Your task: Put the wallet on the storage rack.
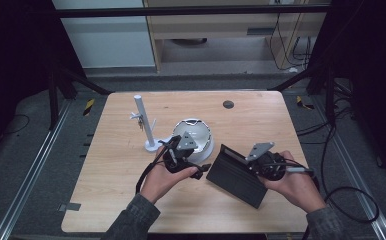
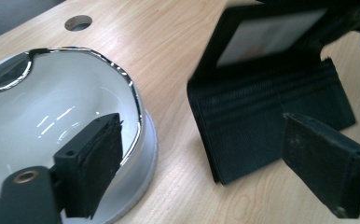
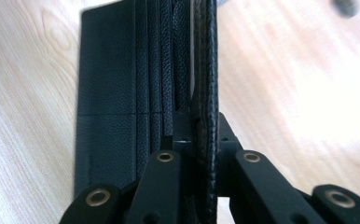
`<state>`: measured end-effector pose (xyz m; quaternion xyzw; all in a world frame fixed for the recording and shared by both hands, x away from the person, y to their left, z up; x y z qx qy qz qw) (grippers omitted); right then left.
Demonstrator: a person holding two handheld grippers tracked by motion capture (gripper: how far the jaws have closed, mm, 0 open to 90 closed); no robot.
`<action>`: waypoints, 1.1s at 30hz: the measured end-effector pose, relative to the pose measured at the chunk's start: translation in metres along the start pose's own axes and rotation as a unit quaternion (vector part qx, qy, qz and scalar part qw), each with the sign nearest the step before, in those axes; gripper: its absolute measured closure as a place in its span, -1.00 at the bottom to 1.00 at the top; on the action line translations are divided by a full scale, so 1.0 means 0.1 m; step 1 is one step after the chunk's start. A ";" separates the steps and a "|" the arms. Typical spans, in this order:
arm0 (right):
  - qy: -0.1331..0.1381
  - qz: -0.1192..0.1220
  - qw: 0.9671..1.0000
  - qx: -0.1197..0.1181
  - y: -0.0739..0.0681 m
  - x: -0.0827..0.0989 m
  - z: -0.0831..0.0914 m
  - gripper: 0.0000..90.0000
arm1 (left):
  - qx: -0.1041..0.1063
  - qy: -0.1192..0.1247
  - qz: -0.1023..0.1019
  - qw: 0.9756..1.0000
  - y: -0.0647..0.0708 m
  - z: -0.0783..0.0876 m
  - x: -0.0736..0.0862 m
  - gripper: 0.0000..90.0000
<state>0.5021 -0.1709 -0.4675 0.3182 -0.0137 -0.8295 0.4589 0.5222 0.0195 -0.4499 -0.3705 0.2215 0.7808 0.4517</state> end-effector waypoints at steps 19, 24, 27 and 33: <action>0.127 -0.028 0.991 0.042 0.31 -0.05 0.54 0.88 | 0.024 0.006 -0.032 0.999 0.14 -0.07 -0.20 -0.83; 0.144 -0.030 0.988 0.040 0.30 -0.10 0.56 0.88 | 0.027 0.008 -0.040 0.999 0.17 -0.04 -0.20 -0.83; 0.152 -0.029 0.987 0.038 0.27 -0.14 0.57 0.88 | 0.025 0.013 -0.038 0.999 0.15 -0.02 -0.21 -0.83; 0.164 -0.023 0.986 0.037 0.22 -0.20 0.60 0.88 | 0.025 0.017 -0.037 0.999 0.13 0.02 -0.21 -0.83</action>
Point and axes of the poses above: each handheld gripper's, and its own axes: z roughly backward along the jaws, x roughly out of its underside, y roughly to its right, the point moved 9 cm from there along -z, roughly forward along the jaws, and after that the axes turned 3 degrees about x, right-handed, at the moved point
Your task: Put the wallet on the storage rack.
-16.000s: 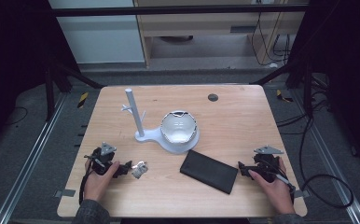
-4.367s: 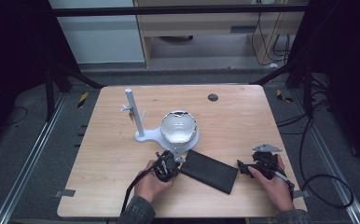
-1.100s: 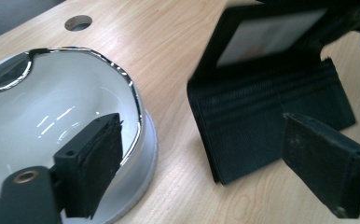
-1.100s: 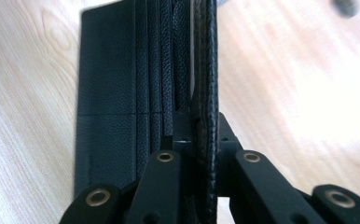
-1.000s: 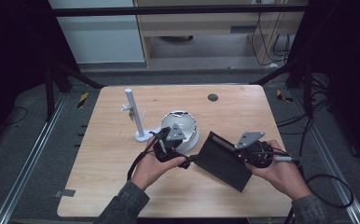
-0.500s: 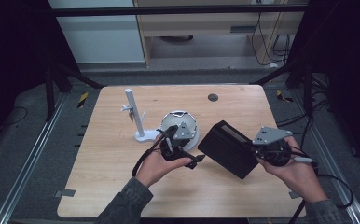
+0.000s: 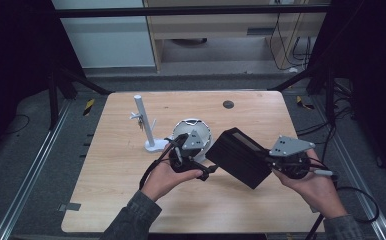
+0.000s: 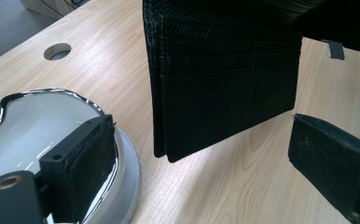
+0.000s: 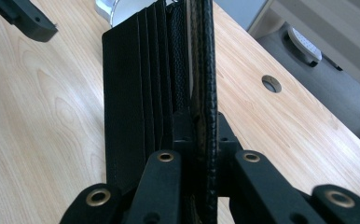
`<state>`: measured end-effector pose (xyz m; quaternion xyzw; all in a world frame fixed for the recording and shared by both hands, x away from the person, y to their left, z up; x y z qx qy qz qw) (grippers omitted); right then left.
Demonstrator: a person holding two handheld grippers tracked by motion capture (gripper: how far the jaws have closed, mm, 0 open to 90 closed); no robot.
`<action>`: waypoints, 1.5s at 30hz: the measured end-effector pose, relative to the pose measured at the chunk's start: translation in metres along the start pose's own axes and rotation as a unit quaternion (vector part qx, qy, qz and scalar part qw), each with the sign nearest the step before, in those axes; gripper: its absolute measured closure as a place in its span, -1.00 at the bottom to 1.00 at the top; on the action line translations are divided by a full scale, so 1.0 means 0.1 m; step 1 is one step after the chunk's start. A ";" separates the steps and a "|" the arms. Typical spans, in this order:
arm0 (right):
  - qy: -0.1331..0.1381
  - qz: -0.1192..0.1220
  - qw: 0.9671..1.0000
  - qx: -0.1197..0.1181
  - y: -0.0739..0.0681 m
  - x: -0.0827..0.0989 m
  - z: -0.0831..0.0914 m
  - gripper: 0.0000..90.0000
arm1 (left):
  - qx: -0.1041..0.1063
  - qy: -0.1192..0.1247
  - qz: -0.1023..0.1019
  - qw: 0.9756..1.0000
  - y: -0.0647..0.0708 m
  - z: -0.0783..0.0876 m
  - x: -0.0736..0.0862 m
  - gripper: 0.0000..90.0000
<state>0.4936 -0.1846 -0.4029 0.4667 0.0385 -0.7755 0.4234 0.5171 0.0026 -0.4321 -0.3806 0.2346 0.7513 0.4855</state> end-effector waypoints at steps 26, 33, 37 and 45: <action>0.042 -0.003 0.999 -0.011 -0.03 -0.08 0.07 0.88 | 0.059 0.002 0.021 0.998 -0.10 -0.30 -0.14 -0.54; 0.044 -0.005 0.999 -0.011 -0.03 -0.05 0.04 0.88 | 0.081 -0.017 0.019 0.996 -0.11 -0.37 -0.14 -0.09; 0.047 -0.010 0.999 -0.015 -0.04 0.02 0.03 0.88 | 0.084 -0.028 0.005 0.996 -0.07 -0.31 -0.17 0.22; 0.055 -0.012 0.998 -0.017 -0.10 0.18 0.01 0.87 | 0.096 -0.044 0.007 0.994 0.03 -0.14 -0.31 0.78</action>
Point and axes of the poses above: each handheld gripper's, and its own axes: z roughly backward along the jaws, x roughly out of its underside, y roughly to its right, the point moved 9 cm from there along -z, roughly forward along the jaws, and after that the axes turned 3 degrees about x, right-handed, at the moved point
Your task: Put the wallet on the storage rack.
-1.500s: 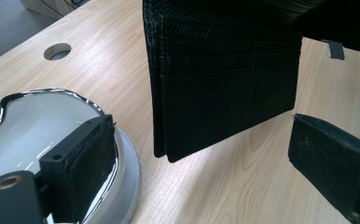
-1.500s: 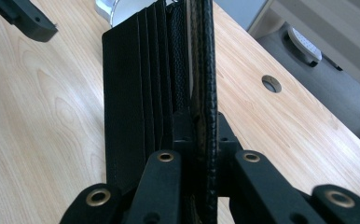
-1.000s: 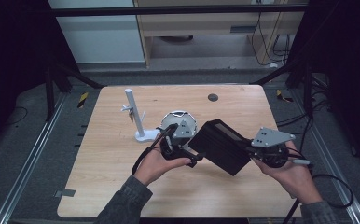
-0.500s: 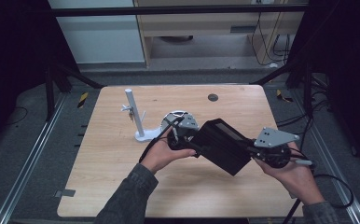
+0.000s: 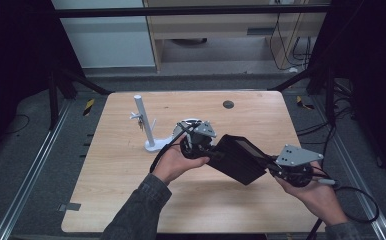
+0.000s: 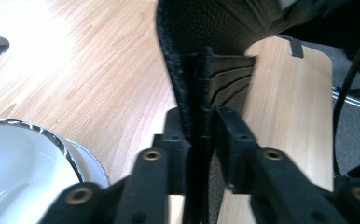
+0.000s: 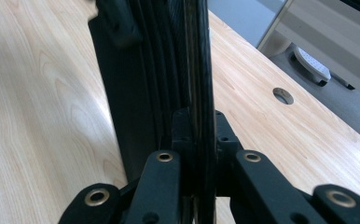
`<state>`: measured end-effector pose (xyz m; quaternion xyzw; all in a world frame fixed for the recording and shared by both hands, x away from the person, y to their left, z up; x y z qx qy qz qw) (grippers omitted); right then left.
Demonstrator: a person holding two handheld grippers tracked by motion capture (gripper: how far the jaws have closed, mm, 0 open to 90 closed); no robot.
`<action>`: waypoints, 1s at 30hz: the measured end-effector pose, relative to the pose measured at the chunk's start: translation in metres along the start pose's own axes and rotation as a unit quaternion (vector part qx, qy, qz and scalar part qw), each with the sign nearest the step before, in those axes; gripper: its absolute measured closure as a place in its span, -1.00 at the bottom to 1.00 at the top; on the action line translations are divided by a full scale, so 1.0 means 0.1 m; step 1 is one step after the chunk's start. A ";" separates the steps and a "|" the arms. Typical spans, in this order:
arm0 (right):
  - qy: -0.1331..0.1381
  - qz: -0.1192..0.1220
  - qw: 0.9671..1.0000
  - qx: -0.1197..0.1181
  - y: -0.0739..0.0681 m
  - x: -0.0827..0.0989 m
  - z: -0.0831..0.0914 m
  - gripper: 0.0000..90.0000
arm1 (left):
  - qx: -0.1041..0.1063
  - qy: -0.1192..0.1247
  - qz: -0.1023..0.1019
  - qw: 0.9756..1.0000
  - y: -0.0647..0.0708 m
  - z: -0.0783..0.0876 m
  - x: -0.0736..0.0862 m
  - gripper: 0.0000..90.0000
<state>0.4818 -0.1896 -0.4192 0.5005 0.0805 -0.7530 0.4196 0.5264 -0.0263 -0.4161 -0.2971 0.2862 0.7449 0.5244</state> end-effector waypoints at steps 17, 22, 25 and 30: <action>0.020 -0.094 0.995 -0.017 -0.32 0.40 -0.41 -0.51 | -0.089 -0.080 -0.025 0.993 -0.07 0.45 -0.49 0.80; -0.018 -0.134 0.991 0.013 -0.26 0.65 -0.61 -0.73 | -0.117 -0.091 -0.018 0.989 -0.19 0.68 -0.51 0.80; -0.046 -0.169 0.984 0.031 -0.20 0.75 -0.69 -0.76 | -0.120 -0.089 -0.012 0.989 -0.23 0.74 -0.52 0.80; -0.099 -0.213 0.969 0.072 -0.10 1.02 -0.79 -0.83 | -0.136 -0.080 -0.008 0.987 -0.28 0.87 -0.58 0.80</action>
Point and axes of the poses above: each handheld gripper's, and its own axes: z roughly backward along the jaws, x roughly out of its underside, y roughly to its right, the point moved 9 cm from there along -z, roughly forward along the jaws, and after that the axes turned 3 degrees about x, right-handed, at the moved point
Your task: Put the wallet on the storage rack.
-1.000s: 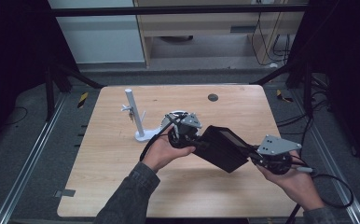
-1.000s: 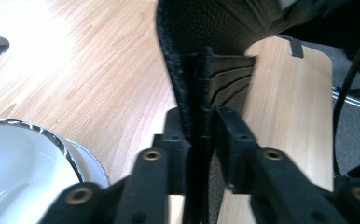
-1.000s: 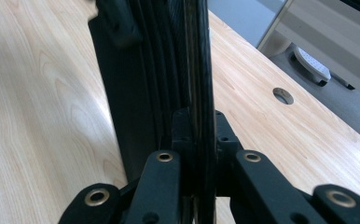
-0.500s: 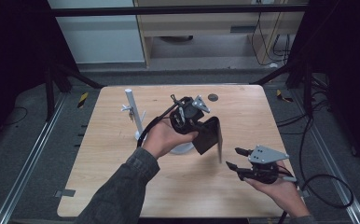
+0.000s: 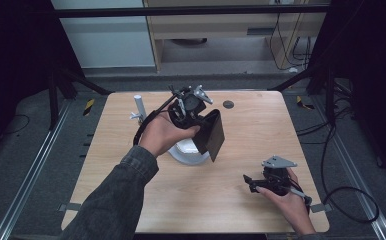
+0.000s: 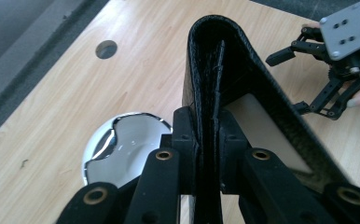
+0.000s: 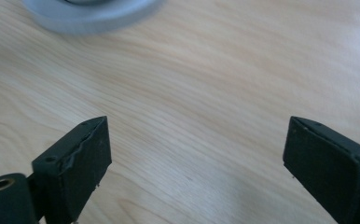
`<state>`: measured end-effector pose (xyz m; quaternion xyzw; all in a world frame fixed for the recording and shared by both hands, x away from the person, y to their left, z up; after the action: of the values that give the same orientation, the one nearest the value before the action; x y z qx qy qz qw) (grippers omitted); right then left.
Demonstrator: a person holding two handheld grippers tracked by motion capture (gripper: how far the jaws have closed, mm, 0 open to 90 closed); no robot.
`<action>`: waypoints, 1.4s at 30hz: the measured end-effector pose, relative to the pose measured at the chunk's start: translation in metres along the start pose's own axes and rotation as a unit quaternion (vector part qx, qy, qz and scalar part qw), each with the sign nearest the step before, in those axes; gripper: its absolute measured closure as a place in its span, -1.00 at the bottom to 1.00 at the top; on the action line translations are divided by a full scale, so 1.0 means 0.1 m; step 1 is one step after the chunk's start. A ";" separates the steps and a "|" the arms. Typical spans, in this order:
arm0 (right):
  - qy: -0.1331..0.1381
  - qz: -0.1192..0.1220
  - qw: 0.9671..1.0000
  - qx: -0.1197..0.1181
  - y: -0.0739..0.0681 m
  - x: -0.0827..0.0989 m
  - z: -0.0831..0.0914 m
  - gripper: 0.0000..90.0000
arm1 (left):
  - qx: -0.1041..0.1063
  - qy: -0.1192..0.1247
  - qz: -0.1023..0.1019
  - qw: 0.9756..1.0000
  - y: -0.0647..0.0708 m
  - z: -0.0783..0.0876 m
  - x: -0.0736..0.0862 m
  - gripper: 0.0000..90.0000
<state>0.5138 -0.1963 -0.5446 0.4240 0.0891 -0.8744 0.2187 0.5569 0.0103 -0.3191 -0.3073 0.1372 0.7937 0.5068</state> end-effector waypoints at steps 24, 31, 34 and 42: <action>-0.041 -0.036 0.997 0.049 0.15 0.18 -0.25 -0.92 | -0.059 0.008 0.034 0.998 -0.44 0.28 0.13 0.80; -0.040 -0.035 0.997 0.049 0.15 0.18 -0.25 -0.92 | -0.055 -0.004 0.033 0.998 -0.43 0.16 0.23 0.80; -0.040 -0.035 0.997 0.049 0.15 0.18 -0.25 -0.92 | -0.057 -0.009 0.033 0.998 -0.44 0.09 0.28 0.80; -0.040 -0.035 0.997 0.049 0.15 0.18 -0.25 -0.92 | -0.057 -0.019 0.038 0.997 -0.50 -0.07 0.35 0.80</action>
<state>0.5286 -0.2070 -0.5743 0.3956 0.0521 -0.9011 0.1699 0.5929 0.0544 -0.3420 -0.3152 0.0930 0.8246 0.4605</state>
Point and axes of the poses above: each handheld gripper's, and its own axes: z roughly backward along the jaws, x roughly out of its underside, y roughly to its right, the point moved 9 cm from there along -z, roughly forward along the jaws, and after that the axes turned 3 degrees about x, right-handed, at the moved point
